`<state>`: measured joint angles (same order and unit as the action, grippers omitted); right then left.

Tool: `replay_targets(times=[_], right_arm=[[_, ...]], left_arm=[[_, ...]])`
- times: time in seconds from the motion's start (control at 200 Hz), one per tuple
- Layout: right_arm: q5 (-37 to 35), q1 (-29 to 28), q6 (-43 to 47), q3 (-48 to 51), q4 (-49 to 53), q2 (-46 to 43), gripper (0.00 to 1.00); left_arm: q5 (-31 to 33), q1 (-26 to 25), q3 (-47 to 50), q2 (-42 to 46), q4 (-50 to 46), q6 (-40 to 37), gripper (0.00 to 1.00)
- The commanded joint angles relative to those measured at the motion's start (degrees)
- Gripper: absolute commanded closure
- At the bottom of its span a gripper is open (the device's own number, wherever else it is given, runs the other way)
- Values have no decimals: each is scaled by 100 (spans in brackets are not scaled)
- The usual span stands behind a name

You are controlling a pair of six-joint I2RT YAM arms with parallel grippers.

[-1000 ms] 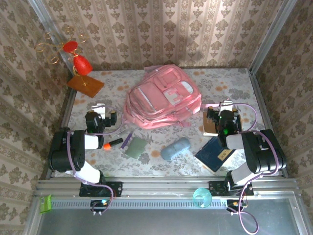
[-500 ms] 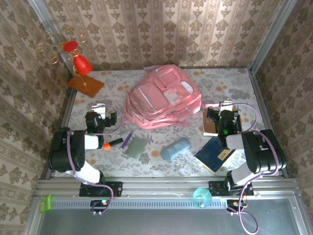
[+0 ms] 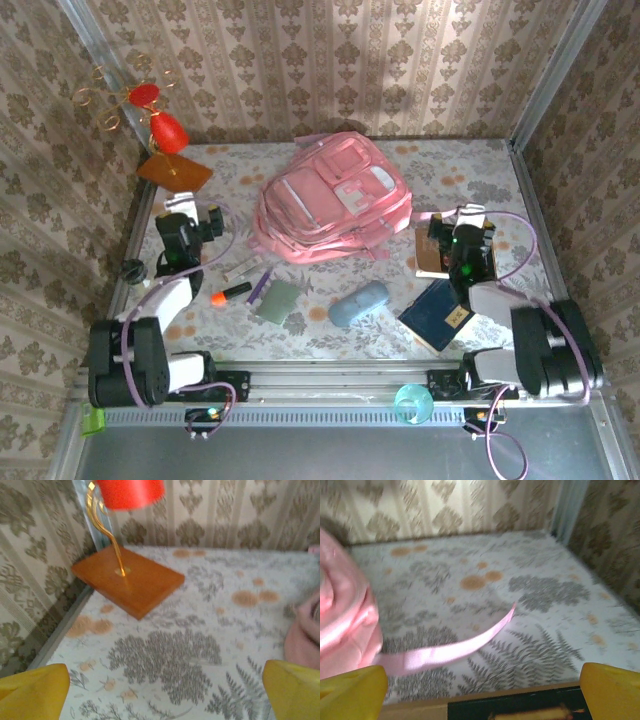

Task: Pack the student bag

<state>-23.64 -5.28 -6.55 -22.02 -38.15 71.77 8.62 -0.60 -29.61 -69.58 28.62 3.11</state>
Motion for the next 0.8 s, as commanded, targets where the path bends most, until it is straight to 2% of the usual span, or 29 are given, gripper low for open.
replay_targets(times=[0.0, 0.06, 0.125, 0.19, 0.25, 0.32, 0.435, 0.48, 0.68, 0.795], right_arm=[[-594, 53, -633, -390, 1470, -873, 0], [-530, 53, -976, -534, 2144, -1293, 0], [-33, 40, -1339, -702, 2745, -1617, 0], [688, -77, -1568, -982, 3294, -1718, 1], [1068, -357, -1643, -1307, 3779, -1586, 1], [1292, -873, -1724, -1713, 4245, -1234, 3], [1636, -1691, -1769, -2473, 4796, -316, 4], [1826, -1870, -1798, -2790, 4968, 93, 6], [2230, -2201, -1862, -3470, 4764, 1388, 11], [2366, -2197, -1892, -3665, 4671, 1916, 12]], left_arm=[[-320, 48, -85, 367, -1038, 719, 0], [-748, 4, -84, 550, -1200, 1147, 0], [-1005, -163, -209, 636, -1645, 1669, 0], [-1167, -509, -374, 573, -2118, 1991, 0], [-1229, -893, -601, 367, -2569, 2068, 0], [-1453, -1203, -920, -8, -3019, 2113, 0], [-2394, -1232, -1287, -702, -3103, 2312, 3], [-2553, -1282, -1423, -938, -3081, 2362, 4], [-2484, -1396, -2058, -1776, -3407, 2308, 13], [-2762, -1552, -2314, -2189, -3209, 2386, 25]])
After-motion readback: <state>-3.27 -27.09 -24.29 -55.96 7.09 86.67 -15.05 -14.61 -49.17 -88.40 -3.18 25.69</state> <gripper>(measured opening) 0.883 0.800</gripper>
